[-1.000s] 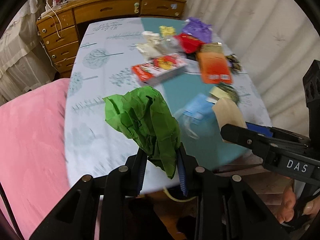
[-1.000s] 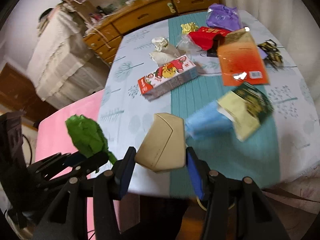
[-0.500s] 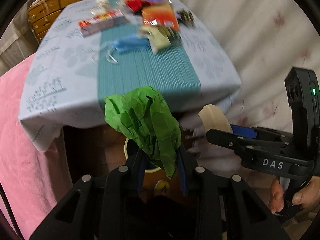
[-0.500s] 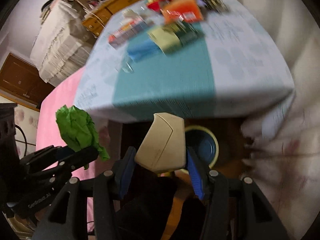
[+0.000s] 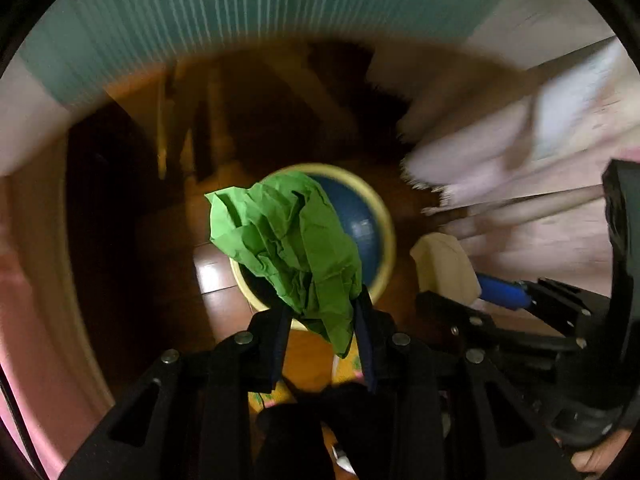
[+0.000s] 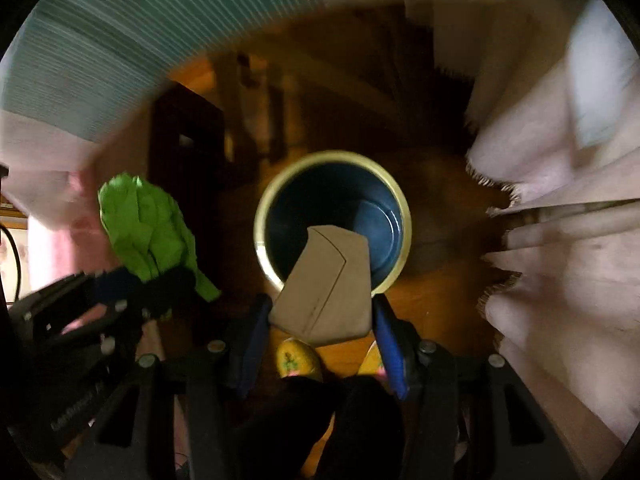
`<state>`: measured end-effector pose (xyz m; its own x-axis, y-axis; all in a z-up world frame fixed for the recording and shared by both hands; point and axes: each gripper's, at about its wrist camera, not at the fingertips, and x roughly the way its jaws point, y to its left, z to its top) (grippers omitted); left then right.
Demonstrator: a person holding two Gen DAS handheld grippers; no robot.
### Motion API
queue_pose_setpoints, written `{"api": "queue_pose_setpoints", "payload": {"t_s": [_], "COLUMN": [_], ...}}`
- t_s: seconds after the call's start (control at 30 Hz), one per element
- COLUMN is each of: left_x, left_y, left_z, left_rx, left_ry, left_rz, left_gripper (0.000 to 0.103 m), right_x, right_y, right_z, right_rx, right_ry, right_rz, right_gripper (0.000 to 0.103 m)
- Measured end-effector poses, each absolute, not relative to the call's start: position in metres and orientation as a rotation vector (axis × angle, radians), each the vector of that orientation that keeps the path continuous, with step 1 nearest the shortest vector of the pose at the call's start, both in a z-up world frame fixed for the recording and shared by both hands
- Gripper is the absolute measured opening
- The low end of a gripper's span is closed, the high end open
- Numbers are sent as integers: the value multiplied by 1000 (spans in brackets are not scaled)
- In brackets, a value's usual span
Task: Collect trash
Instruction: 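Carry both papers over the bin and open both tools to drop them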
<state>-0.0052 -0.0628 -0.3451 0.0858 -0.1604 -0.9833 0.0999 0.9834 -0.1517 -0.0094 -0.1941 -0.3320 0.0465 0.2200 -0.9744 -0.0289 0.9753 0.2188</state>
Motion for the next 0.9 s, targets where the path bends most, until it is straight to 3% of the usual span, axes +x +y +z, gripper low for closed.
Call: {"api": "queue_pose_setpoints", "payload": {"t_s": [0.23, 0.4, 0.43, 0.67, 0.83, 0.9], "left_x": [19, 26, 27, 25, 20, 16], "left_y": [-59, -48, -46, -28, -27, -25], "left_z": [-475, -513, -517, -513, -487, -472], "left_rx": [40, 79, 64, 13, 25, 12], "left_ry": [1560, 1559, 1559, 1523, 1494, 1492], "left_rz": [-173, -137, -136, -90, -81, -74], "left_gripper": [35, 79, 81, 82, 82, 82], "right_x": [8, 17, 18, 36, 41, 40], "right_y": [-192, -193, -192, -181, -176, -172], "right_z": [-455, -508, -514, -540, -530, -515], "right_rx": [121, 115, 118, 80, 108, 103], "right_ry": [1514, 1529, 1532, 1564, 1548, 1525], "right_rz": [176, 145, 142, 154, 161, 165], "right_gripper": [51, 51, 51, 51, 53, 65]}}
